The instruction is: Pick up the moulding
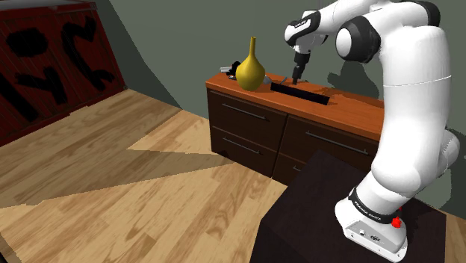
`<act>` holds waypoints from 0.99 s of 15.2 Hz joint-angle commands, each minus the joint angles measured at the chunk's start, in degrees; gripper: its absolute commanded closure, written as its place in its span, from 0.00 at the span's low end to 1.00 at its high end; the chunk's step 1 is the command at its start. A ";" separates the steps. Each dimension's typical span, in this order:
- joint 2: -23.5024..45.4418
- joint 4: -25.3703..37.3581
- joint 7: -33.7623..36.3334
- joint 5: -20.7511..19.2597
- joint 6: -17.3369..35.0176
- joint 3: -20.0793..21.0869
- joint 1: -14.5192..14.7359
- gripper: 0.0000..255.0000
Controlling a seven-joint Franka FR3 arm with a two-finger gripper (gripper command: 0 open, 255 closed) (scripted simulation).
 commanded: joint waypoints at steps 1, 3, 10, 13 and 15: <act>3.25 4.20 -1.19 0.83 -1.01 0.57 -1.58 0.00; 3.78 3.45 -1.33 1.09 0.23 0.76 -1.62 0.00; 5.46 1.70 -1.79 1.91 3.53 1.31 -1.79 0.00; 5.32 1.63 -1.77 1.86 3.47 1.28 -1.74 1.00; 5.32 1.63 -1.77 1.86 3.46 1.28 -1.74 1.00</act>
